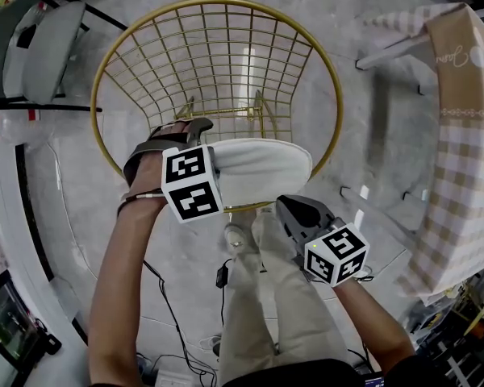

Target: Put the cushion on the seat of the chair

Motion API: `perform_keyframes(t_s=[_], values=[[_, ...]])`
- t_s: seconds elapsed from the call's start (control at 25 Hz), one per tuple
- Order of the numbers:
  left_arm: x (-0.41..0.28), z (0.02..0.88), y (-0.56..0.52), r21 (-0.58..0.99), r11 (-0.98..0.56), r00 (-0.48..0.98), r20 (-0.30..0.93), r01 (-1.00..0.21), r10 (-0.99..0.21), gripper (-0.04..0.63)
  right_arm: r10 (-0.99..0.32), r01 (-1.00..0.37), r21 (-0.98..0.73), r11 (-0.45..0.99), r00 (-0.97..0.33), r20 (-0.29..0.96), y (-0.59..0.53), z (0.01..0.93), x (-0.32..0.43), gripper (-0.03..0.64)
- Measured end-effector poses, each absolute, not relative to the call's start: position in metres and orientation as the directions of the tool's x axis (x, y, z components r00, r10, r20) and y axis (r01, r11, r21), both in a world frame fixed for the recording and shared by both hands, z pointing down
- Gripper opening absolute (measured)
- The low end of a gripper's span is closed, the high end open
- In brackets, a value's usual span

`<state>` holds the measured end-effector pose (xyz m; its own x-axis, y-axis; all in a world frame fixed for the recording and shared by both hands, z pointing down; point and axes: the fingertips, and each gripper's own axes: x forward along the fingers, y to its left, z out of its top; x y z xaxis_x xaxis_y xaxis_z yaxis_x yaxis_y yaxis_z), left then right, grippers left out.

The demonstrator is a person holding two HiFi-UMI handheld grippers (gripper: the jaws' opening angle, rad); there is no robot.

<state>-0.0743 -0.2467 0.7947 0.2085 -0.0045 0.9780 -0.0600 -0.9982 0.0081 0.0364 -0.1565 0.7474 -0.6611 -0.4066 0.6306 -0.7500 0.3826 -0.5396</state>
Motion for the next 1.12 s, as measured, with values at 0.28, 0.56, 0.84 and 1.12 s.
perform_keyframes(t_s=[0.28,0.56,0.84,1.12], values=[[-0.074,0.800,-0.259,-0.063,-0.995,0.206,0.976,-0.073,-0.076,0.425,-0.397,-0.747,-0.542,0.385,-0.664,0.633,-0.159,0.752,0.035,0.018],[-0.074,0.812,-0.272,-0.184,-0.980,0.199,0.960,-0.078,-0.196,0.426,-0.391,-0.744,-0.542,0.390,-0.667,0.634,-0.167,0.759,0.033,0.018],[-0.074,0.821,-0.278,-0.218,-0.972,0.190,0.954,-0.089,-0.231,0.426,-0.390,-0.746,-0.544,0.384,-0.665,0.637,-0.172,0.765,0.035,0.018],[-0.074,0.829,-0.283,-0.243,-0.965,0.183,0.949,-0.098,-0.258,0.430,-0.384,-0.748,-0.546,0.377,-0.663,0.643,-0.175,0.772,0.037,0.018]])
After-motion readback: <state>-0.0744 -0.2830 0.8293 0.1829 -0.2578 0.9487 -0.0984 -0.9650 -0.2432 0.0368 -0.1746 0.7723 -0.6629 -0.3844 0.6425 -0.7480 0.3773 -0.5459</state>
